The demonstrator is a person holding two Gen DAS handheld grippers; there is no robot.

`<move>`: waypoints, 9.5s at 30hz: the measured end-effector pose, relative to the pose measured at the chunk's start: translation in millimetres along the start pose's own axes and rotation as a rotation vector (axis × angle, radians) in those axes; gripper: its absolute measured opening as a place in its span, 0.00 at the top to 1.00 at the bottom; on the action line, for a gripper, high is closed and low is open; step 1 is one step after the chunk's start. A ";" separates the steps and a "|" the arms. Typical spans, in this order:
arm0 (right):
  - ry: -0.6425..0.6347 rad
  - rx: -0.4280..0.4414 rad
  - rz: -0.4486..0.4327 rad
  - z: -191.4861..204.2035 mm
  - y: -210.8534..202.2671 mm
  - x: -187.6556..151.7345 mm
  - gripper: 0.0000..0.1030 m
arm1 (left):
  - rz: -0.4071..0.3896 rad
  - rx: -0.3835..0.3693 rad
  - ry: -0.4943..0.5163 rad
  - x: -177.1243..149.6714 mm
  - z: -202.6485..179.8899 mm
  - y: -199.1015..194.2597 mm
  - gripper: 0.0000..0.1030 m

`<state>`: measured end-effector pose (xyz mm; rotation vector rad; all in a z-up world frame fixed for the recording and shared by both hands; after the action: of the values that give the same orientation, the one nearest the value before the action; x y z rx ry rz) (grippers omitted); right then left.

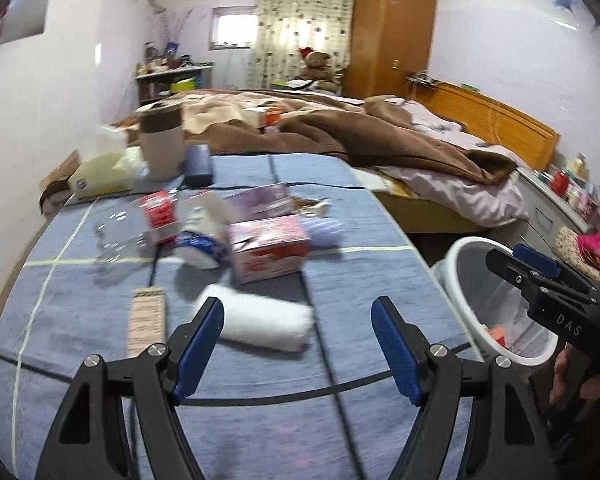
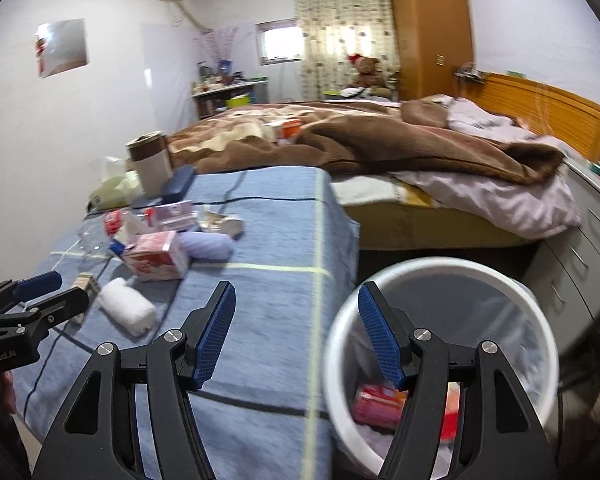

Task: Collect trash
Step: 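Grasp the green-white carton with the left tool while the right tool grasps the strawberry milk carton, then carry both cartons over the white wastebasket and open both tools to drop them, then grasp the clear plastic bottle with the left tool while the right tool grasps the purple milk carton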

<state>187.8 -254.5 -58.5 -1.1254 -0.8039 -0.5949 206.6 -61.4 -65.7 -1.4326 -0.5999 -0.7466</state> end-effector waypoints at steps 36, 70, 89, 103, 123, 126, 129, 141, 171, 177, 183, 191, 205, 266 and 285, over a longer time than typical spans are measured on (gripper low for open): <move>-0.458 0.441 0.293 130.1 129.4 11.6 0.35 | 0.222 0.228 -0.120 -48.7 132.6 87.6 0.21; -0.476 0.475 0.442 113.1 132.5 -15.1 0.25 | 0.242 0.273 -0.083 -35.6 159.6 111.5 0.18; -0.284 0.374 0.351 91.9 115.5 -24.1 0.31 | 0.225 0.187 -0.111 -25.8 147.0 110.5 0.68; -0.171 0.332 0.211 82.7 76.4 -7.6 0.31 | 0.135 0.125 -0.090 -16.0 113.8 65.0 0.68; -0.040 0.145 0.034 15.0 -10.1 4.9 0.31 | -0.035 -0.046 0.049 21.7 3.0 -2.2 0.68; -0.019 0.102 0.014 -0.6 -22.9 4.3 0.31 | -0.051 -0.076 0.080 26.2 -19.0 -6.6 0.68; 0.012 0.060 -0.001 -17.7 -33.8 2.8 0.31 | -0.065 -0.111 0.107 30.8 -41.4 -11.3 0.68; 0.118 -0.094 -0.026 -75.7 -59.7 -8.5 0.31 | -0.082 -0.232 0.198 35.6 -127.7 -21.5 0.68; 0.260 -0.259 0.083 -160.8 -62.7 -57.3 0.30 | -0.009 -0.367 0.324 16.7 -247.0 1.6 0.43; 0.260 -0.265 0.064 -157.8 -65.7 -53.2 0.30 | -0.011 -0.339 0.311 17.2 -235.3 4.3 0.42; 0.230 -0.258 0.047 -144.5 -66.0 -44.7 0.30 | -0.019 -0.318 0.290 20.0 -217.6 1.8 0.42; 0.208 -0.228 0.013 -124.8 -63.7 -31.3 0.30 | -0.044 -0.287 0.245 28.0 -185.5 -6.1 0.42; 0.084 -0.118 -0.002 -59.8 -23.0 -5.6 0.30 | -0.060 -0.129 0.111 37.0 -75.7 6.5 0.40; -0.185 0.373 0.369 104.3 187.7 35.5 0.43 | 0.267 -0.040 0.186 55.2 119.8 187.7 0.29; -0.150 0.327 0.258 104.0 161.7 36.5 0.44 | 0.224 -0.011 0.071 44.6 129.0 152.7 0.38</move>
<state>306.6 -103.5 -95.7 -0.9583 -0.8329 -0.1568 360.8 61.0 -122.5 -1.4496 -0.3731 -0.6209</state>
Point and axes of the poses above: each gripper's, at about its wrist camera, not at the fingertips, and y roughly the way its jaws point, z to its left, x to its top, the point moved 9 cm from there along y, roughly the way its jaws point, and after that the axes turned 14 degrees about x, right-handed, at the moved point
